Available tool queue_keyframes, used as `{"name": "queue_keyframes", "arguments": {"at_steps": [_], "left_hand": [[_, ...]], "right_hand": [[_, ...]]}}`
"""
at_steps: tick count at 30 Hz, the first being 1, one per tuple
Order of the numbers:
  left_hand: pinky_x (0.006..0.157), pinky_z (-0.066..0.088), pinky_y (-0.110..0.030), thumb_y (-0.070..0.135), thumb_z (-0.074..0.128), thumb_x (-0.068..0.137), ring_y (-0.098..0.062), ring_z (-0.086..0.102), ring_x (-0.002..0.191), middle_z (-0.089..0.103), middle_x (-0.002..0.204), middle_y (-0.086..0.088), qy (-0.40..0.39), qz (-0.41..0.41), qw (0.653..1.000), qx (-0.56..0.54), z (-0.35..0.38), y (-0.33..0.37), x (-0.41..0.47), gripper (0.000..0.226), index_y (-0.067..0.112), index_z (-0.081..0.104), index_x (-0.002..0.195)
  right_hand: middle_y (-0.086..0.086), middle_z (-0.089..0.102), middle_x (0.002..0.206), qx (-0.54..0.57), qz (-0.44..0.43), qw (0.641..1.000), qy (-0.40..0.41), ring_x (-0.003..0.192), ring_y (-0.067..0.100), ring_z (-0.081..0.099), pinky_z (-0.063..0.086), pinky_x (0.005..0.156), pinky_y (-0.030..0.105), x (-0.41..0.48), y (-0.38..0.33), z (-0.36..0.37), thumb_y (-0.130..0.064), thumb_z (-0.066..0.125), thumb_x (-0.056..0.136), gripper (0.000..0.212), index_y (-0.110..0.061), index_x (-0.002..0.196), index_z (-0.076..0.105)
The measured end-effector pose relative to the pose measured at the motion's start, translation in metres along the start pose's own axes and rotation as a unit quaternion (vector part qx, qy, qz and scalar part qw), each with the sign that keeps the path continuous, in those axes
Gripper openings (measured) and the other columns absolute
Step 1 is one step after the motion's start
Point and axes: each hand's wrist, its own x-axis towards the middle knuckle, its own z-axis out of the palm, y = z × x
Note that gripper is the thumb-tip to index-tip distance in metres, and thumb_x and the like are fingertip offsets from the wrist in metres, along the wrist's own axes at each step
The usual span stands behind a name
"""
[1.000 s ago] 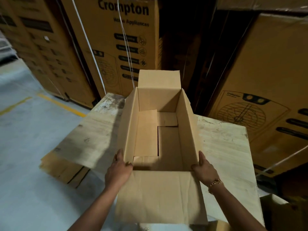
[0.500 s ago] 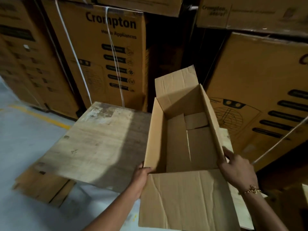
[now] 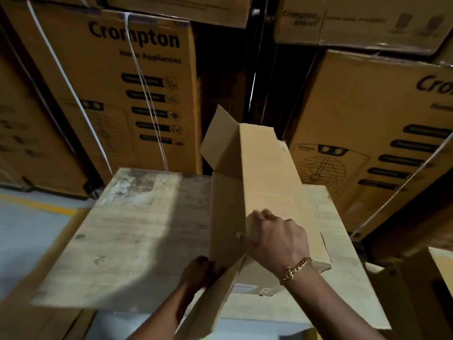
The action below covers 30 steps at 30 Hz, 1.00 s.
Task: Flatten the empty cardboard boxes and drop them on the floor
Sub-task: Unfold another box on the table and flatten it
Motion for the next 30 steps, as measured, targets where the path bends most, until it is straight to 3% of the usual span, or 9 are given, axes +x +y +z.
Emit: {"name": "queue_keyframes", "arguments": {"at_steps": [7, 10, 12, 16, 18, 20, 22, 26, 30], "left_hand": [[0.074, 0.049, -0.033, 0.04, 0.048, 0.101, -0.018, 0.069, 0.071, 0.074, 0.083, -0.013, -0.049, 0.026, 0.944, -0.326, -0.034, 0.057, -0.022, 0.048, 0.014, 0.079, 0.074], [0.051, 0.048, -0.025, 0.022, 0.05, 0.102, -0.008, 0.063, 0.05, 0.067, 0.075, -0.013, -0.016, 0.049, 0.945, -0.322, -0.038, 0.062, -0.028, 0.034, 0.012, 0.07, 0.077], [0.051, 0.054, -0.026, 0.025, 0.063, 0.095, -0.014, 0.07, 0.061, 0.074, 0.084, -0.014, 0.022, 0.059, 0.937, -0.344, -0.041, 0.059, -0.025, 0.02, 0.006, 0.068, 0.098], [0.087, 0.05, -0.028, 0.042, 0.076, 0.08, -0.019, 0.065, 0.104, 0.07, 0.117, -0.005, 0.069, 0.073, 0.927, -0.361, -0.055, 0.048, -0.018, 0.054, 0.011, 0.064, 0.123], [0.076, 0.045, -0.024, 0.043, 0.068, 0.089, -0.016, 0.063, 0.1, 0.067, 0.118, -0.002, 0.125, 0.078, 0.923, -0.355, -0.051, 0.051, -0.016, 0.048, 0.012, 0.063, 0.125], [0.078, 0.044, -0.027, 0.056, 0.062, 0.089, -0.019, 0.062, 0.097, 0.066, 0.115, 0.0, 0.17, 0.078, 0.926, -0.327, -0.04, 0.054, -0.014, 0.054, 0.011, 0.063, 0.12], [0.076, 0.045, -0.028, 0.061, 0.06, 0.088, -0.017, 0.059, 0.089, 0.065, 0.108, 0.002, 0.186, 0.073, 0.928, -0.313, -0.032, 0.062, -0.017, 0.048, 0.019, 0.063, 0.111], [0.073, 0.05, -0.029, 0.063, 0.064, 0.083, -0.015, 0.064, 0.093, 0.07, 0.101, 0.006, 0.138, 0.075, 0.919, -0.362, -0.028, 0.074, -0.013, 0.045, 0.022, 0.067, 0.102], [0.084, 0.056, -0.043, 0.053, 0.052, 0.094, -0.03, 0.07, 0.09, 0.077, 0.093, -0.01, 0.044, 0.018, 0.884, -0.464, -0.022, 0.058, 0.0, 0.048, 0.013, 0.074, 0.107]], "right_hand": [[0.008, 0.07, 0.101, -0.003, -0.069, 0.998, 0.001, 0.09, 0.033, 0.069, 0.04, 0.061, 0.032, 0.012, -0.073, 0.007, -0.038, 0.039, 0.092, 0.036, -0.017, 0.103, 0.066], [0.004, 0.073, 0.095, 0.052, -0.051, 0.997, 0.028, 0.086, 0.03, 0.07, 0.051, 0.066, 0.033, 0.018, -0.076, -0.001, -0.045, 0.041, 0.089, 0.037, -0.023, 0.101, 0.068], [-0.004, 0.073, 0.101, 0.162, 0.02, 0.985, 0.063, 0.087, 0.022, 0.069, 0.056, 0.071, 0.032, 0.024, -0.052, 0.0, -0.056, 0.045, 0.083, 0.041, -0.035, 0.114, 0.063], [-0.005, 0.041, 0.151, 0.26, 0.164, 0.951, 0.042, 0.13, 0.02, 0.048, 0.049, 0.099, 0.045, 0.017, 0.02, 0.034, -0.072, 0.06, 0.077, 0.083, -0.032, 0.146, 0.036], [-0.001, 0.035, 0.156, 0.451, 0.242, 0.856, -0.071, 0.136, 0.024, 0.042, 0.039, 0.108, 0.051, 0.006, 0.039, 0.051, -0.085, 0.064, 0.058, 0.113, -0.029, 0.15, 0.033], [-0.004, 0.049, 0.146, 0.618, 0.226, 0.737, -0.154, 0.124, 0.015, 0.051, 0.036, 0.111, 0.048, -0.006, 0.04, 0.058, -0.082, 0.067, 0.045, 0.102, -0.032, 0.133, 0.054], [-0.005, 0.061, 0.131, 0.674, 0.21, 0.692, -0.15, 0.116, 0.012, 0.056, 0.038, 0.112, 0.046, -0.013, 0.042, 0.059, -0.077, 0.076, 0.036, 0.091, -0.034, 0.116, 0.063], [-0.006, 0.061, 0.135, 0.676, 0.175, 0.711, -0.081, 0.116, 0.012, 0.061, 0.045, 0.106, 0.047, -0.014, 0.056, 0.052, -0.071, 0.075, 0.052, 0.099, -0.042, 0.141, 0.043], [-0.022, 0.014, 0.16, 0.536, 0.141, 0.827, -0.096, 0.145, 0.009, 0.023, 0.027, 0.117, 0.055, -0.008, 0.051, 0.042, -0.09, 0.056, 0.06, 0.11, -0.053, 0.151, 0.007]]}}
